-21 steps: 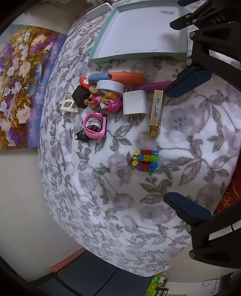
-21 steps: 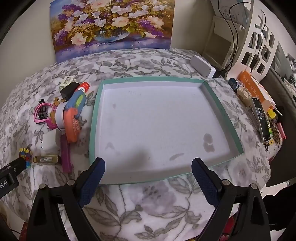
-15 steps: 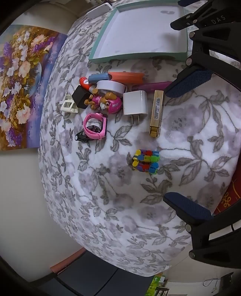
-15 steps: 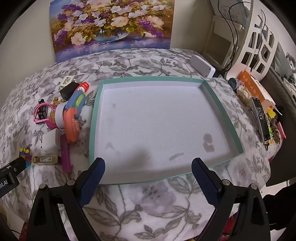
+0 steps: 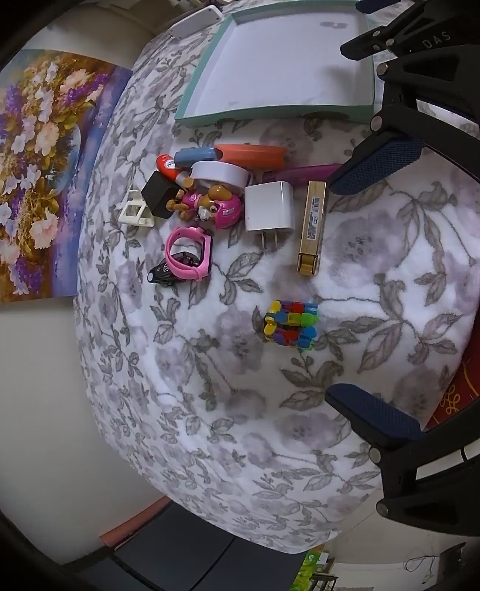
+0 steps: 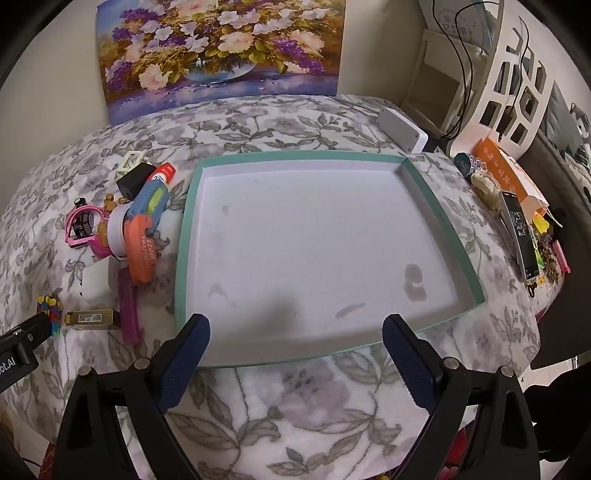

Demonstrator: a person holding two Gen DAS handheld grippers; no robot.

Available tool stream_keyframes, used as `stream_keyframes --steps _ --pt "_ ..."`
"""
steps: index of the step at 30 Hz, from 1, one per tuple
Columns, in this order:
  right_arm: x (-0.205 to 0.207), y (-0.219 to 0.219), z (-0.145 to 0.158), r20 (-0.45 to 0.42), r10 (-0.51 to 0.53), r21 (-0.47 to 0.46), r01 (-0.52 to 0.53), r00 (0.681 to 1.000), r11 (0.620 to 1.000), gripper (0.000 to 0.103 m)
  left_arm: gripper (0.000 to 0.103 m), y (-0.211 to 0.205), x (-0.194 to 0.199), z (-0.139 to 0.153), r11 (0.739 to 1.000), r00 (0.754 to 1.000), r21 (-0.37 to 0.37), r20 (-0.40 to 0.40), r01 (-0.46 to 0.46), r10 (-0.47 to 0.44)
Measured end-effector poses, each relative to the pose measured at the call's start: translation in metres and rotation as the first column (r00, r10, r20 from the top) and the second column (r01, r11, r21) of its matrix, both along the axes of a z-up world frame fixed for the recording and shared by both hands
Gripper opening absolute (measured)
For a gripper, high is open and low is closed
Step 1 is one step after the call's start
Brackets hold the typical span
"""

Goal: Organize rigid objects

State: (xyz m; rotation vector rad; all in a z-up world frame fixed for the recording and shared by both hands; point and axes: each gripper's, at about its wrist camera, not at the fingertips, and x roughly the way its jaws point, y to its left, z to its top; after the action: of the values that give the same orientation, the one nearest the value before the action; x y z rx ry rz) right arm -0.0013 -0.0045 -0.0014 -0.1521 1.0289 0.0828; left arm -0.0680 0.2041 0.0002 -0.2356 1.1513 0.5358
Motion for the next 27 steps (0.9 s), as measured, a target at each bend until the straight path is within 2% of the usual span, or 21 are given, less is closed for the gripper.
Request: stream_keyframes --steps 27 --pt "0.0019 -0.0009 -0.0044 -0.015 -0.013 -0.002 0.013 1.0 1.0 0.095 0.103 -0.0005 0.0022 -0.0048 1.0 1.0 0.001 -0.01 0.002 -0.002"
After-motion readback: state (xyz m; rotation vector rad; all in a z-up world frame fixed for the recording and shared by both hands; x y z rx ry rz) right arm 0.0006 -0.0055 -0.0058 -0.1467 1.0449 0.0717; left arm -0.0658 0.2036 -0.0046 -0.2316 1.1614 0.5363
